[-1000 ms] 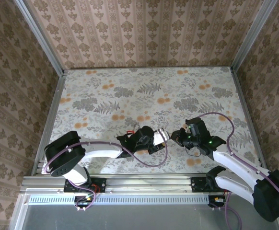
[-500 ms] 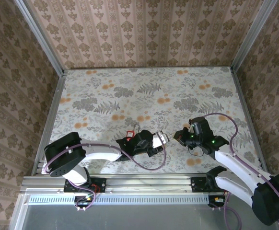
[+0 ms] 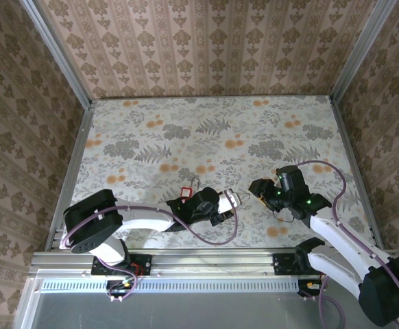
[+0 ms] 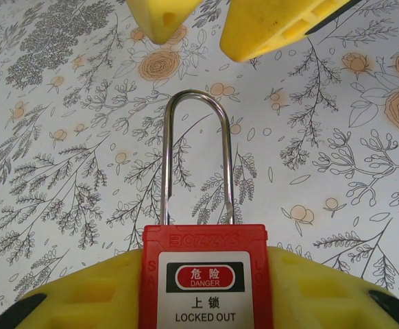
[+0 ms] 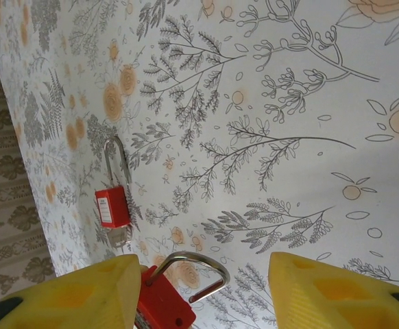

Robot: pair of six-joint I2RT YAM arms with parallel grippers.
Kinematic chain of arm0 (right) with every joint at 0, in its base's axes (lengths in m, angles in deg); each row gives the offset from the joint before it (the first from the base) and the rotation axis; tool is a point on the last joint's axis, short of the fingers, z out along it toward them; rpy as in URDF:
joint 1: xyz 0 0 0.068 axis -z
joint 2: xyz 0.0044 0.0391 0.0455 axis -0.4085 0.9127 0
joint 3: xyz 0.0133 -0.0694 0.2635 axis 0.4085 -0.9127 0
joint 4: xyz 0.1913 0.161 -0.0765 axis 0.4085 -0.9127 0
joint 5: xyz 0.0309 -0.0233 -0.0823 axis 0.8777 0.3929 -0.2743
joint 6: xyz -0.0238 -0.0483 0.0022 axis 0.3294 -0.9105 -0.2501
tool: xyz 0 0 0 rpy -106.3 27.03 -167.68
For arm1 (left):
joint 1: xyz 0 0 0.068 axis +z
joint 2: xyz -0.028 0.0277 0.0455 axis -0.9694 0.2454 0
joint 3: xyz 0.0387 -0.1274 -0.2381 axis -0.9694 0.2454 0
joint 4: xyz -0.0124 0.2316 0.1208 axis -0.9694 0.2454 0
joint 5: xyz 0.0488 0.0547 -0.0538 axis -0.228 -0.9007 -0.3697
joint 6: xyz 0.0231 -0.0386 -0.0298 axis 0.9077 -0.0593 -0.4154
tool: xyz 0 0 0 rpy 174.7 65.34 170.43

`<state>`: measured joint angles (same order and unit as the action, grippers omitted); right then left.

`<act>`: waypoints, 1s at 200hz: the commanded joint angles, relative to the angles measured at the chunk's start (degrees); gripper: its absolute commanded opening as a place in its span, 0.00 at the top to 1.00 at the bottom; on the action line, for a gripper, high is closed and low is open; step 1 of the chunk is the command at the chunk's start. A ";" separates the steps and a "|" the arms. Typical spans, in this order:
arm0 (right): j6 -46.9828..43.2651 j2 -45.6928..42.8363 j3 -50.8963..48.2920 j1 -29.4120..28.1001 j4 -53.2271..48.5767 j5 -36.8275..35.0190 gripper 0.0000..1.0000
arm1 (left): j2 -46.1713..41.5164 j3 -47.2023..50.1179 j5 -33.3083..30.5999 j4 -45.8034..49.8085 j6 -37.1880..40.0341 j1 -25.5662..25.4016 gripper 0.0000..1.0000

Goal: Unlock with the key

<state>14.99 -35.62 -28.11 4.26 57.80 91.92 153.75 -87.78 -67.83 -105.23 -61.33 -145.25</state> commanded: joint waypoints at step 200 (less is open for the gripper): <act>4.40 11.14 0.64 -6.69 14.02 0.06 0.48 | -2.91 1.37 0.64 -3.26 -4.15 -1.30 0.91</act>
<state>20.21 -25.82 -29.36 -2.11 69.47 93.39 153.31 -87.63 -68.68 -105.91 -63.21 -145.99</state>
